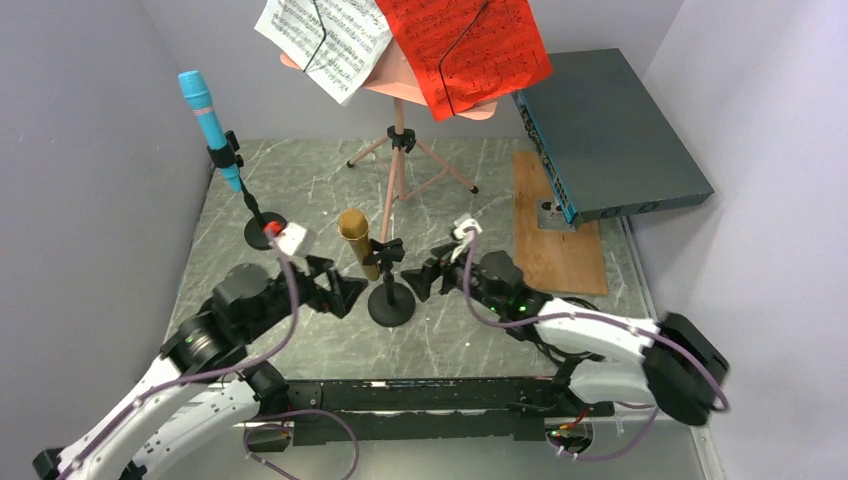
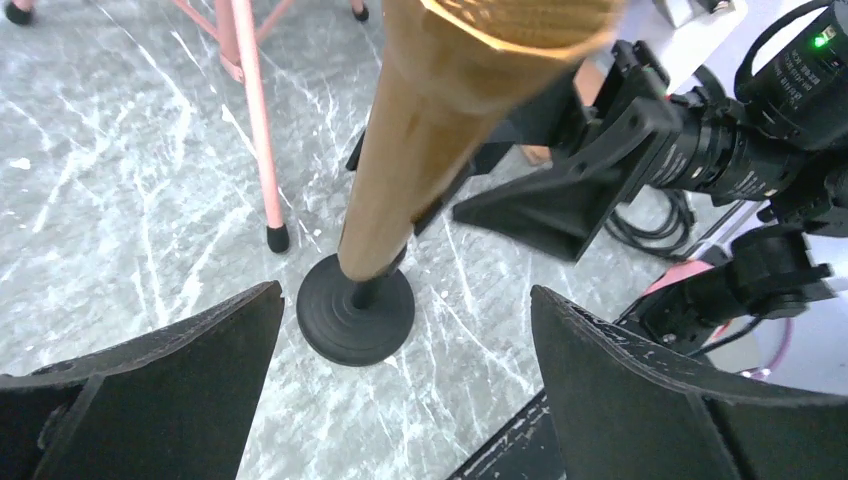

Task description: Set up the instrument practice props

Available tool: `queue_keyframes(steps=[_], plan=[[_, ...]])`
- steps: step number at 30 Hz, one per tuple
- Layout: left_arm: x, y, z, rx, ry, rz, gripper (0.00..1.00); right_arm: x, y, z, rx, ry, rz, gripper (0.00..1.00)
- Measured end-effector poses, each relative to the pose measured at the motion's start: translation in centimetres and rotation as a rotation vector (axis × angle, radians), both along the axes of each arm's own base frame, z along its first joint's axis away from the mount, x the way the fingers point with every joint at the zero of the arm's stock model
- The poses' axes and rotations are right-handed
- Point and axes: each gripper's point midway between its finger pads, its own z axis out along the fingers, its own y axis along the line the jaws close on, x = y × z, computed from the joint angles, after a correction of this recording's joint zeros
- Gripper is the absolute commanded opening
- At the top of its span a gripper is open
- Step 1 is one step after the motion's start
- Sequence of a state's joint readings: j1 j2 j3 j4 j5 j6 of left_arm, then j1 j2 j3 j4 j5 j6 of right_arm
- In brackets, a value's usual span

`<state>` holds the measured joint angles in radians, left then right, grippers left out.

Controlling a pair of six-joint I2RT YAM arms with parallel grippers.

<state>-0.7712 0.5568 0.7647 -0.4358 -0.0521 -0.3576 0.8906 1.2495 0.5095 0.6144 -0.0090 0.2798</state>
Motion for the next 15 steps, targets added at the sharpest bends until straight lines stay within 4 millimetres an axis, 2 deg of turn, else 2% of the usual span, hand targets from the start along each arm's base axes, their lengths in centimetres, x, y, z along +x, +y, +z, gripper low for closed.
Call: queue_keyframes(steps=[2,5,6,7,8,10,12,15], plan=[[-1.4,1.6,1.5,-0.034,-0.020,0.012,0.99,-0.4,-1.9,1.9,0.002,-0.012,-0.046,1.00],[-3.9,4.0,5.8,-0.101,-0.102,0.010,0.99,-1.2,-5.3,4.0,-0.020,-0.014,-0.128,1.00],[-4.7,4.9,7.7,-0.119,-0.135,0.013,0.99,-1.4,-6.4,4.7,-0.036,-0.011,-0.159,1.00],[-5.2,5.7,9.7,-0.136,-0.170,0.021,0.99,-1.5,-7.7,6.1,-0.044,-0.017,-0.195,1.00],[-5.8,6.9,12.4,-0.161,-0.222,0.037,0.99,-1.6,-8.8,7.8,-0.044,-0.030,-0.229,1.00],[-6.9,9.0,17.7,-0.207,-0.328,0.073,0.99,-1.9,-11.4,13.1,-0.014,-0.085,-0.304,1.00],[-7.9,10.7,22.4,-0.242,-0.434,0.096,0.99,-2.7,-14.6,19.7,0.056,-0.166,-0.385,1.00],[-8.6,11.9,27.0,-0.256,-0.555,0.112,0.99,-4.2,-19.2,28.5,0.174,-0.273,-0.490,1.00]])
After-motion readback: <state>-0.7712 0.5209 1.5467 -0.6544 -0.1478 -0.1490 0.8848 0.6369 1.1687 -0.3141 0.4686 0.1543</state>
